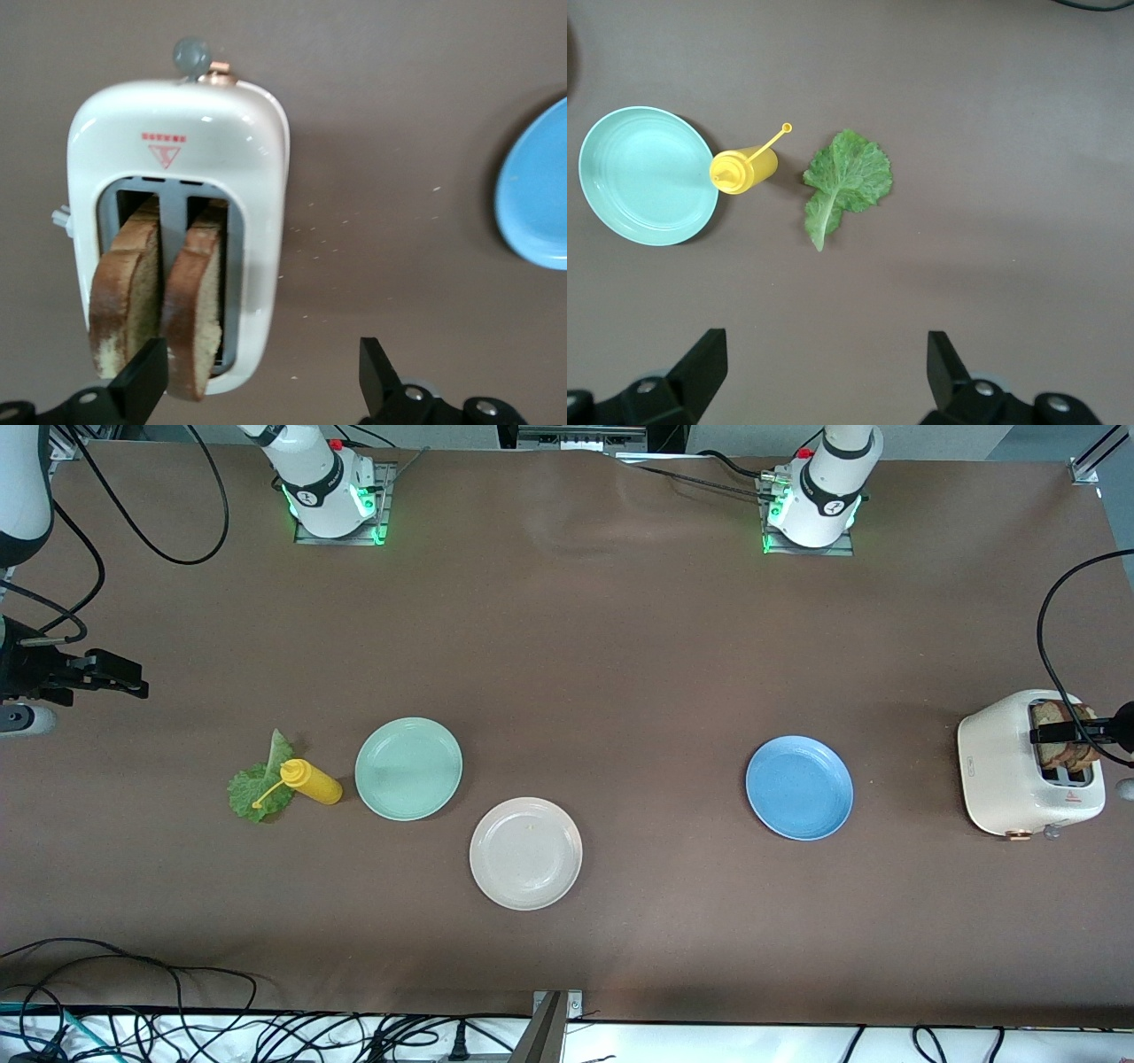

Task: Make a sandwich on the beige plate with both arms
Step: 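Move the left gripper over the bread slices in the white toaster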

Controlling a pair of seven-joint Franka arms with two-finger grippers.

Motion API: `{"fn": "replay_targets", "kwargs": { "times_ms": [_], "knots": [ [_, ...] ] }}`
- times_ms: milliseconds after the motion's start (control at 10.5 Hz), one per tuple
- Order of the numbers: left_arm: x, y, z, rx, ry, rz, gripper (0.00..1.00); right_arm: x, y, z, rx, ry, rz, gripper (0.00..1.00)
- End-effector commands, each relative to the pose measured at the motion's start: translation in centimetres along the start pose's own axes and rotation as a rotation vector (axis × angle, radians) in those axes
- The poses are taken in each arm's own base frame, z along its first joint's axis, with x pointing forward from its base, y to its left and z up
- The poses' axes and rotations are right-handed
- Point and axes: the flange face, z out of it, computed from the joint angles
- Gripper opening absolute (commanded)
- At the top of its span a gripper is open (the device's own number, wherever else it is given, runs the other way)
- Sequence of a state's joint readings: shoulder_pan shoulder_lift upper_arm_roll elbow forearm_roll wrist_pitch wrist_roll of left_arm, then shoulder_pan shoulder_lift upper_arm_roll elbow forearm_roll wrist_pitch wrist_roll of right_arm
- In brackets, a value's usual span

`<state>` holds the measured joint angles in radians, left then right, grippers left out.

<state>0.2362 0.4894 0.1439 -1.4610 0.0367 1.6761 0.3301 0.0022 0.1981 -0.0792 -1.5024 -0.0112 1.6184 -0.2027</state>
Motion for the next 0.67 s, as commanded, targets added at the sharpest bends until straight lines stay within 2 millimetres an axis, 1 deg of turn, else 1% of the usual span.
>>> {"fn": "replay_targets", "kwargs": {
  "times_ms": [0,286,572],
  "knots": [
    [0.4,-0.4,1.2,0.038,-0.036,0.032,0.96,-0.3,0.0,-0.7,-0.002,-0.004,0.009,1.0],
    [0.8,-0.7,2.6,0.034,-0.058,0.03,0.96,-0.3,0.0,-0.7,-0.002,-0.004,0.009,1.0],
    [0.7,-1.2,2.8,0.033,-0.06,0.023,0.96,-0.3,0.0,-0.6,-0.002,-0.006,0.011,1.0]
  ]
}}
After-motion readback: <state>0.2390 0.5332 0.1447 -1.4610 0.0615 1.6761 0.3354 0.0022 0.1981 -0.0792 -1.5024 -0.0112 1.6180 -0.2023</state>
